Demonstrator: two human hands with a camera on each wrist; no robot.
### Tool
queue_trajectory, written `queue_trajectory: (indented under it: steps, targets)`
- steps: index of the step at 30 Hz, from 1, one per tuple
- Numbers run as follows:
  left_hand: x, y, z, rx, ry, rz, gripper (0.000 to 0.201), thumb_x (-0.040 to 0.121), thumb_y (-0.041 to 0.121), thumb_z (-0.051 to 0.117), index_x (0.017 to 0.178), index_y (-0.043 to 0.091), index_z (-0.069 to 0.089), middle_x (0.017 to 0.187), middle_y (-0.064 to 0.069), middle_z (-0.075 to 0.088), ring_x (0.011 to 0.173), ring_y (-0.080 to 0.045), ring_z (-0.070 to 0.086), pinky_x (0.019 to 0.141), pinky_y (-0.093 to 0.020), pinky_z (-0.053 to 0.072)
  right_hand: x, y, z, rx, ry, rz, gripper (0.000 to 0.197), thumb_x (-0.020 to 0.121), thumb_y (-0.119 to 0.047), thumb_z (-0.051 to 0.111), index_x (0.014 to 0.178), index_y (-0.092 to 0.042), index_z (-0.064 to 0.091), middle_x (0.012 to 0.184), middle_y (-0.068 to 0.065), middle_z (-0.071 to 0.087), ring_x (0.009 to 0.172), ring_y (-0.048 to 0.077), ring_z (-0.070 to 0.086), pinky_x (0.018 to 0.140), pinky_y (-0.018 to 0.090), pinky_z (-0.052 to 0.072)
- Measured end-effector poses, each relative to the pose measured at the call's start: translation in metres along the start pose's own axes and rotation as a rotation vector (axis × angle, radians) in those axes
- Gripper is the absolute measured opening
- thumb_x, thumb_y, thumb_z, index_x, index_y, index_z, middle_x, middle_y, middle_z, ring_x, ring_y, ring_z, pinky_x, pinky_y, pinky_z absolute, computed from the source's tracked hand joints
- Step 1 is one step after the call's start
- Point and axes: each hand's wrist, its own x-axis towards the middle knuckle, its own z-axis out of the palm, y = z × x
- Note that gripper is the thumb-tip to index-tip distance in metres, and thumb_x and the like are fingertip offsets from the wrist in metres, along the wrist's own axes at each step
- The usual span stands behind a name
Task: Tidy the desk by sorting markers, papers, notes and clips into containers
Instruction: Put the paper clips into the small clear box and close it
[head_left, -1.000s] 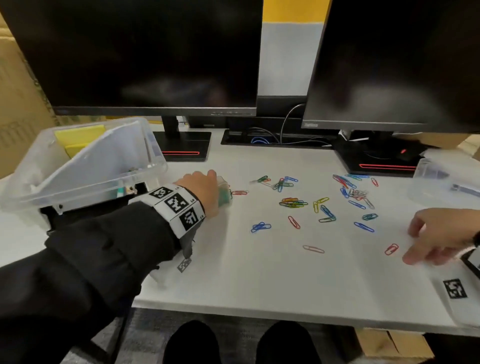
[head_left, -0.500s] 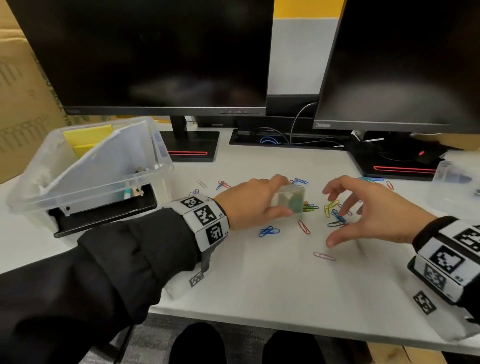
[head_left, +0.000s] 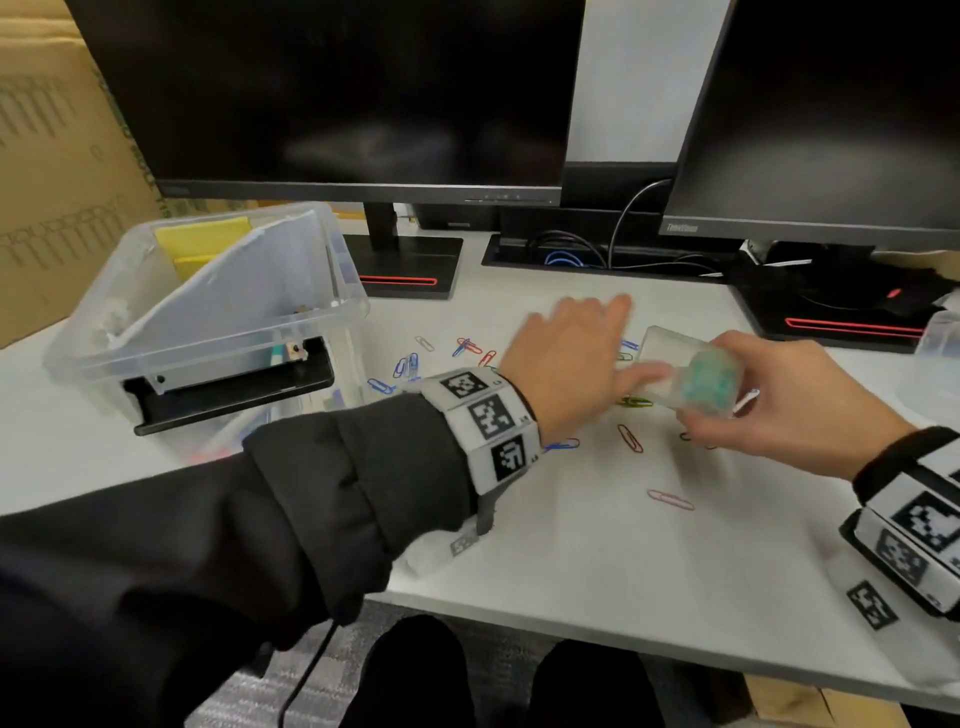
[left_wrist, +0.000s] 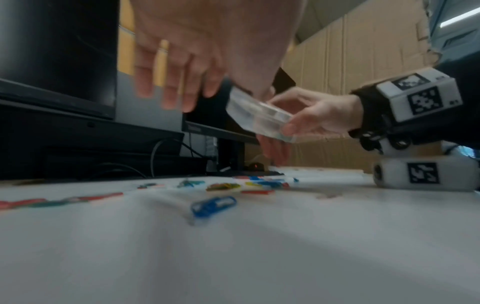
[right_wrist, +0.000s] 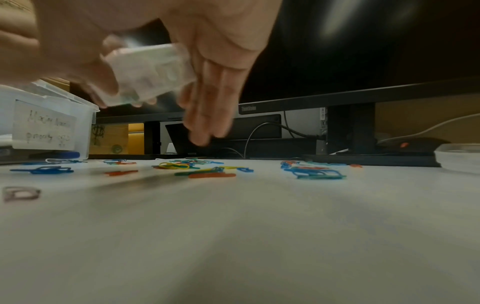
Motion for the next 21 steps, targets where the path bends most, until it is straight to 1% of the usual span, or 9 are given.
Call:
queue_trajectory:
  steps: [2, 4, 7, 10, 13, 15, 18, 19, 21]
  targets:
    - [-0.002, -0.017, -0.001, 0.108, -0.108, -0.283, 0.058, 0.094, 0.051, 0.033, 0.136, 0.010, 0.034, 0.140, -0.012, 0.041, 0.129, -0.029, 0.036, 0.103, -0.044, 0.032, 0.001, 0.001, 0.000, -0.103, -0.011, 0.077, 0.040, 0.067, -0.049, 0.067, 0.087, -0.014, 0.063, 0.077, 0.001, 0.065, 0.067, 0.012, 0.059, 0.059, 0.031, 0.050]
    - [-0.010, -0.036, -0.001, 0.211, -0.310, -0.489, 0.052, 0.098, 0.042, 0.032, 0.136, 0.007, 0.038, 0.143, -0.017, 0.038, 0.134, -0.034, 0.032, 0.109, -0.046, 0.029, 0.003, 0.002, 0.000, -0.147, -0.004, 0.132, 0.049, 0.069, -0.057, 0.060, 0.082, -0.010, 0.065, 0.070, 0.005, 0.064, 0.063, 0.011, 0.055, 0.055, 0.029, 0.044]
    - [-0.022, -0.058, 0.001, 0.208, -0.489, -0.570, 0.064, 0.096, 0.051, 0.028, 0.140, 0.006, 0.035, 0.147, -0.015, 0.037, 0.135, -0.033, 0.033, 0.112, -0.041, 0.023, 0.004, 0.004, 0.000, -0.139, 0.013, 0.225, 0.055, 0.075, -0.062, 0.053, 0.083, -0.008, 0.062, 0.068, 0.008, 0.061, 0.063, 0.015, 0.054, 0.052, 0.028, 0.041]
    - [-0.024, -0.062, 0.004, 0.066, -0.482, -0.702, 0.078, 0.090, 0.061, 0.031, 0.143, 0.004, 0.026, 0.149, -0.015, 0.032, 0.135, -0.032, 0.034, 0.109, -0.033, 0.027, 0.004, 0.008, 0.000, -0.100, 0.039, 0.264, 0.062, 0.079, -0.064, 0.046, 0.085, -0.004, 0.061, 0.077, 0.013, 0.062, 0.066, 0.020, 0.055, 0.057, 0.030, 0.045]
    - [-0.014, -0.052, 0.009, -0.053, -0.510, -0.696, 0.075, 0.093, 0.057, 0.030, 0.145, 0.003, 0.023, 0.152, -0.014, 0.029, 0.137, -0.030, 0.032, 0.108, -0.029, 0.027, 0.004, 0.007, 0.001, -0.095, 0.057, 0.294, 0.055, 0.080, -0.057, 0.053, 0.090, -0.003, 0.057, 0.090, 0.012, 0.052, 0.066, 0.018, 0.048, 0.050, 0.028, 0.035]
    - [-0.009, -0.041, 0.012, 0.009, -0.501, -0.601, 0.077, 0.094, 0.058, 0.027, 0.146, 0.003, 0.017, 0.154, -0.017, 0.022, 0.140, -0.032, 0.025, 0.112, -0.033, 0.022, 0.005, 0.007, 0.001, -0.118, 0.060, 0.323, 0.050, 0.078, -0.046, 0.065, 0.104, -0.004, 0.054, 0.099, 0.009, 0.044, 0.078, 0.020, 0.045, 0.063, 0.026, 0.036]
    - [-0.006, -0.026, 0.025, 0.012, -0.493, -0.429, 0.080, 0.090, 0.059, 0.034, 0.148, 0.010, 0.010, 0.152, -0.020, 0.021, 0.138, -0.035, 0.025, 0.113, -0.041, 0.023, 0.007, 0.010, 0.001, -0.093, 0.100, 0.317, 0.061, 0.077, -0.034, 0.070, 0.125, -0.007, 0.044, 0.114, 0.013, 0.048, 0.099, 0.024, 0.047, 0.075, 0.030, 0.038]
    - [-0.007, -0.020, 0.026, -0.003, -0.496, -0.351, 0.078, 0.091, 0.057, 0.035, 0.149, 0.013, 0.008, 0.152, -0.020, 0.018, 0.139, -0.035, 0.022, 0.113, -0.043, 0.023, 0.008, 0.010, 0.001, -0.064, 0.120, 0.323, 0.062, 0.078, -0.034, 0.069, 0.128, -0.009, 0.040, 0.119, 0.014, 0.050, 0.100, 0.024, 0.047, 0.076, 0.031, 0.039]
    - [-0.007, -0.018, 0.027, 0.073, -0.462, -0.242, 0.073, 0.094, 0.053, 0.032, 0.149, 0.014, 0.004, 0.154, -0.018, 0.008, 0.143, -0.033, 0.013, 0.114, -0.046, 0.021, 0.009, 0.011, 0.001, -0.019, 0.147, 0.346, 0.061, 0.081, -0.037, 0.065, 0.127, -0.011, 0.036, 0.120, 0.016, 0.052, 0.092, 0.022, 0.047, 0.073, 0.031, 0.041]
